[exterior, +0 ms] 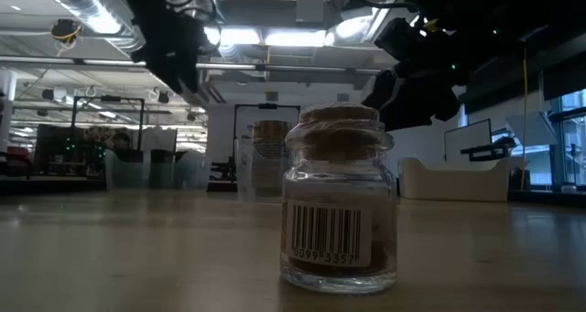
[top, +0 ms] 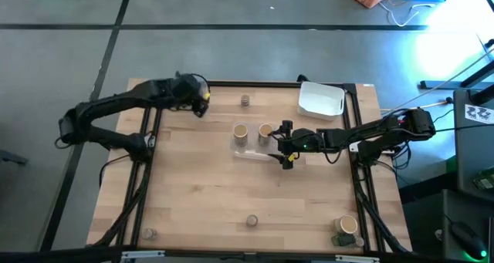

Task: Sort spices by type
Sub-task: Put the brown seasoning bottle into white bin, then put the gold seasoning bottle into the bottom transparent bin

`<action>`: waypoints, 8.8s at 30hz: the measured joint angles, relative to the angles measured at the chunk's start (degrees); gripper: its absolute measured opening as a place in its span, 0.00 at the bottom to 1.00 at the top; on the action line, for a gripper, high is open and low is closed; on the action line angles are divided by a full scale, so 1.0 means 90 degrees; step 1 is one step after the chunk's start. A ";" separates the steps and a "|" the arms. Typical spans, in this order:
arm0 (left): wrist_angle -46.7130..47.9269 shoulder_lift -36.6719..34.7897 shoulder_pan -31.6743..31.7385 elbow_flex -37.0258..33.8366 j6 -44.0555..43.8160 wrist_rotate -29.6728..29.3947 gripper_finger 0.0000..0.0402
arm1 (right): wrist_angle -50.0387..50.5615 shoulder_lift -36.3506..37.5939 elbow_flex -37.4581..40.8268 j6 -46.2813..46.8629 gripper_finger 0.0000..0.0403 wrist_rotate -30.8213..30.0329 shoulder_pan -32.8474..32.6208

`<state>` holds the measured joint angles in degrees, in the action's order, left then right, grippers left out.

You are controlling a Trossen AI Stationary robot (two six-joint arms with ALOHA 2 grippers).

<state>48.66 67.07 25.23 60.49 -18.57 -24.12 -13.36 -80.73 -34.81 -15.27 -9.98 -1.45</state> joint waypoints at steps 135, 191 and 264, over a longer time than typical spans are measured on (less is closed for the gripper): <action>-0.4646 -0.0007 -0.5926 -0.3036 -0.1247 -0.1171 0.60 | 0.2624 -0.1021 -0.2650 0.3078 0.45 -0.1977 -0.2797; -0.4677 -0.0005 -0.3701 -0.3033 0.1103 -0.1345 0.60 | -0.1256 0.0348 0.1001 0.3244 0.45 -0.2220 0.4434; -0.4836 -0.0005 -0.4628 -0.3036 0.0336 -0.0953 0.60 | 0.4942 0.2043 -0.1919 0.4413 0.70 -0.1054 -0.1987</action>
<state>5.14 67.02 -16.42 33.17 -15.55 -32.70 31.12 -62.34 -52.07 24.45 -19.46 -19.33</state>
